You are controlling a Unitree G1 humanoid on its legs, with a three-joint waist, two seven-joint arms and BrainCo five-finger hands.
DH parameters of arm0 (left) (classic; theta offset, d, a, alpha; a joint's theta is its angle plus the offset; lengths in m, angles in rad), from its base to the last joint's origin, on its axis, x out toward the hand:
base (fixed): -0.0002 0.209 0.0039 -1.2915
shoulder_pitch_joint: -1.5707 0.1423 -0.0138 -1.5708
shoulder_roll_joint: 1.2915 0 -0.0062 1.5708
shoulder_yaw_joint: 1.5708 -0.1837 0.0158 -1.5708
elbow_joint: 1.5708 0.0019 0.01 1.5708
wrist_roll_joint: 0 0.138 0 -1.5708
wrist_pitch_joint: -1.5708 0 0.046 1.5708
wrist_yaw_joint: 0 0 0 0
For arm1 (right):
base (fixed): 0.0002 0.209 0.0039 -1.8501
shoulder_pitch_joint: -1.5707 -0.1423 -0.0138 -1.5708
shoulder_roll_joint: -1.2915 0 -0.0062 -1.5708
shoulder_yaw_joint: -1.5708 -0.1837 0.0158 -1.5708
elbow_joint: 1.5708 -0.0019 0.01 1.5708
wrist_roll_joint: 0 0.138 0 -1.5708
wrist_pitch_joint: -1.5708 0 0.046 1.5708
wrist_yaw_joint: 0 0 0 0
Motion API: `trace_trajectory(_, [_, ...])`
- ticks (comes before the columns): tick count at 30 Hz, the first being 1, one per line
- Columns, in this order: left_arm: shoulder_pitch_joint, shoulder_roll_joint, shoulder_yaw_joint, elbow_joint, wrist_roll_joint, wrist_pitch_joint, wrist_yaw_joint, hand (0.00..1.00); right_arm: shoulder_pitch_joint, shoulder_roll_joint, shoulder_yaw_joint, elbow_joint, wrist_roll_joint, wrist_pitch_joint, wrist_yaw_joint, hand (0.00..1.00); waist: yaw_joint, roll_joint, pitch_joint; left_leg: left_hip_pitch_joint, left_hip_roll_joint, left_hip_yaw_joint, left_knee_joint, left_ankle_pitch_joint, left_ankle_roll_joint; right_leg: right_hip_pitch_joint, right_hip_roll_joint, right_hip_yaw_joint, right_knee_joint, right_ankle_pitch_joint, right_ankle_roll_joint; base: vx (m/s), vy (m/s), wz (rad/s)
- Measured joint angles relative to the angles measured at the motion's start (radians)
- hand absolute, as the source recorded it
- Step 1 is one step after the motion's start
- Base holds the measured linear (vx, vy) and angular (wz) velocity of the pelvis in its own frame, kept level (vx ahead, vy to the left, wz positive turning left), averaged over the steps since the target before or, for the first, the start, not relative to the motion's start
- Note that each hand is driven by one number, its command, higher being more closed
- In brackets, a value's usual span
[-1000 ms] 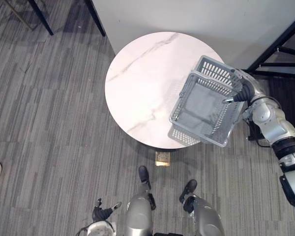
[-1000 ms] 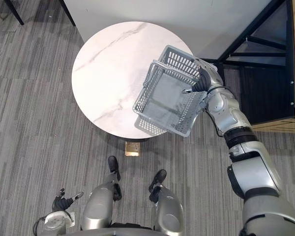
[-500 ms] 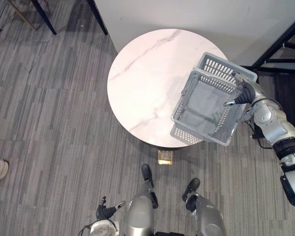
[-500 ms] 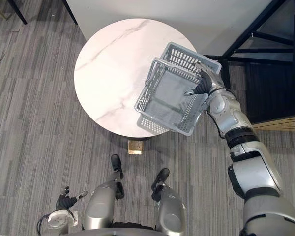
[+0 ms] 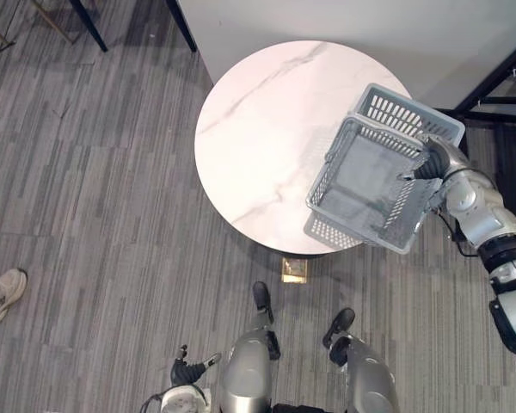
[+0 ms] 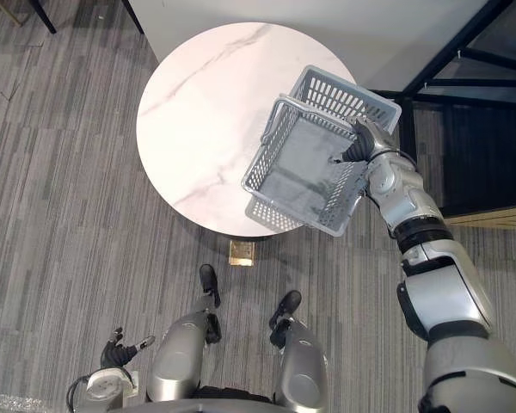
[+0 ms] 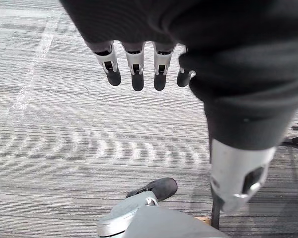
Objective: Pick vegetable in the basket
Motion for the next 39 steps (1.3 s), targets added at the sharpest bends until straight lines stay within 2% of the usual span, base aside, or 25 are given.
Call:
trace_trajectory(16, [-0.001, -0.008, -0.035, 0.029, -0.002, -0.002, 0.002, 0.00, -0.027, 0.001, 0.007, 0.084, -0.037, -0.001, -0.006, 1.00, 0.010, 0.007, 0.004, -0.010, -0.013, -0.006, 0.000, 0.002, 0.002, -0.013, -0.016, 0.000, 0.014, -0.004, 0.002, 0.03, -0.018, 0.01])
trace_trajectory(18, [-0.001, -0.011, -0.036, 0.029, -0.001, -0.002, 0.002, 0.00, -0.030, 0.001, 0.008, 0.090, -0.037, -0.006, -0.006, 1.00, 0.010, 0.008, 0.004, -0.010, -0.013, -0.006, 0.000, 0.002, 0.002, -0.013, -0.015, 0.000, 0.014, -0.004, 0.002, 0.02, -0.014, 0.00])
trace_trajectory(23, [-0.001, -0.011, -0.038, 0.028, 0.000, -0.002, 0.002, 0.00, -0.034, 0.001, 0.016, 0.109, -0.038, -0.056, -0.009, 1.00, 0.009, 0.008, 0.004, -0.001, -0.012, -0.002, 0.000, 0.003, 0.003, -0.007, -0.014, 0.005, 0.014, -0.004, 0.002, 0.04, -0.031, -0.03])
trace_trajectory(27, [-0.001, -0.011, -0.035, 0.021, 0.006, -0.002, 0.001, 0.00, 0.006, 0.000, 0.048, 0.060, -0.067, -0.128, -0.007, 1.00, 0.005, 0.007, 0.004, 0.043, -0.011, 0.008, 0.000, 0.000, 0.000, 0.032, -0.003, 0.015, 0.005, -0.004, 0.002, 0.06, -0.043, -0.09])
trace_trajectory(30, [0.000, -0.011, -0.032, 0.022, 0.010, -0.002, 0.000, 0.00, 0.071, -0.023, 0.079, -0.098, -0.086, -0.219, 0.002, 1.00, 0.001, -0.002, -0.002, 0.087, -0.002, 0.037, 0.000, -0.013, -0.012, 0.064, 0.016, 0.042, -0.015, -0.003, 0.002, 0.04, -0.033, -0.26])
trace_trajectory(31, [0.000, -0.011, -0.028, 0.023, 0.011, -0.003, 0.000, 0.00, 0.089, -0.029, 0.079, -0.133, -0.085, -0.237, 0.003, 1.00, 0.000, -0.003, -0.002, 0.097, 0.001, 0.045, -0.001, -0.015, -0.014, 0.073, 0.020, 0.046, -0.020, -0.002, 0.003, 0.06, -0.048, -0.32])
trace_trajectory(33, [0.006, -0.011, -0.001, 0.033, 0.019, -0.002, 0.000, 0.00, 0.171, -0.032, 0.079, -0.263, -0.082, -0.311, 0.017, 1.00, -0.012, -0.024, -0.029, 0.121, 0.014, 0.060, -0.001, -0.021, -0.021, 0.095, 0.037, 0.060, -0.042, -0.002, 0.003, 0.07, -0.049, -0.24])
trace_trajectory(36, [0.016, -0.009, 0.012, 0.061, 0.047, -0.003, -0.010, 0.00, 0.272, -0.032, 0.079, -0.365, -0.080, -0.377, 0.055, 1.00, -0.031, -0.059, -0.075, 0.154, 0.026, 0.081, -0.002, -0.031, -0.034, 0.126, 0.054, 0.072, -0.066, -0.001, 0.003, 0.10, -0.040, -0.19])
trace_trajectory(39, [0.045, -0.006, 0.044, 0.094, 0.048, -0.003, -0.055, 0.00, 0.380, -0.036, 0.079, -0.435, -0.072, -0.419, 0.093, 1.00, -0.055, -0.088, -0.149, 0.178, 0.028, 0.083, -0.003, -0.034, -0.039, 0.159, 0.061, 0.072, -0.094, -0.001, 0.004, 0.12, -0.024, -0.08])
